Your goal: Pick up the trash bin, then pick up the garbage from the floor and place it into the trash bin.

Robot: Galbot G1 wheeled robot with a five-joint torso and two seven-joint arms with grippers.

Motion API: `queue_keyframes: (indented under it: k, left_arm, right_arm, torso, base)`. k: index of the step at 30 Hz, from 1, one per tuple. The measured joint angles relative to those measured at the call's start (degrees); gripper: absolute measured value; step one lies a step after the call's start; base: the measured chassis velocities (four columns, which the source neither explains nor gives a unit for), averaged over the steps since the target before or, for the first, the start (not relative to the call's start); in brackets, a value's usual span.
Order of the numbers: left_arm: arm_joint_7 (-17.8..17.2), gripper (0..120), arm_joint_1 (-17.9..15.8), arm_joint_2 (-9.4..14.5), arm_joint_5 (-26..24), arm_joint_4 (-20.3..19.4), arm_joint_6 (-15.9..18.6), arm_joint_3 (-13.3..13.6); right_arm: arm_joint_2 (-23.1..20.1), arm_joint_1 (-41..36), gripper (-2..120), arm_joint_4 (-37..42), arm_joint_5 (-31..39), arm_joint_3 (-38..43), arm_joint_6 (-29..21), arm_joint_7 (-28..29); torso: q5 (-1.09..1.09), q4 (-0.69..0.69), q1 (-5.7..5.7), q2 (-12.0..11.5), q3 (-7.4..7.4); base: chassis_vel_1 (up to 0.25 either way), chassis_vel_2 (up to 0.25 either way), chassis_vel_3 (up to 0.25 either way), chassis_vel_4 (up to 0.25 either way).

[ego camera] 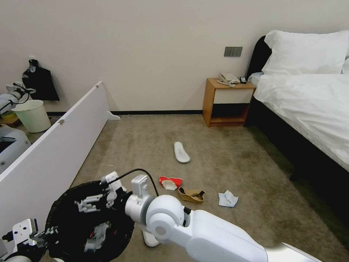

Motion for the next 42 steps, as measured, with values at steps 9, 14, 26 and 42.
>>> queue_keyframes:
  k: [9,14,26,42]
  left_arm:
    - [0.0,2,-0.2,0.0,0.0,0.1,0.0,-0.2]
    - [0.0,2,-0.3,-0.1,0.1,0.1,0.0,-0.3]
    - [3.5,2,-0.1,-0.5,4.2,1.6,-0.8,-0.6]
    - [9.7,2,2.2,-1.0,11.2,4.7,-7.0,0.4]
  right_arm:
    - [-0.5,-0.8,100,0.2,-4.7,2.4,6.4,-3.1]
    - [-0.5,-1.1,100,-0.1,-5.8,3.6,7.9,-2.9]
    - [-6.2,-12.8,100,-1.1,-13.9,24.7,6.4,6.2]
    - [-9.8,-48.3,100,8.2,-31.7,56.1,7.0,-1.5]
  torso:
    - [0.00,0.01,0.00,0.0,0.00]
    - [0.00,0.01,0.00,0.0,0.00]
    - [0.02,0.00,0.00,0.0,0.00]
    - [0.04,0.00,0.00,0.0,0.00]
  base:
    - [0.000,0.000,0.000,0.000]
    - [0.000,0.000,0.000,0.000]
    - [0.000,0.000,0.000,0.000]
    - [0.000,0.000,0.000,0.000]
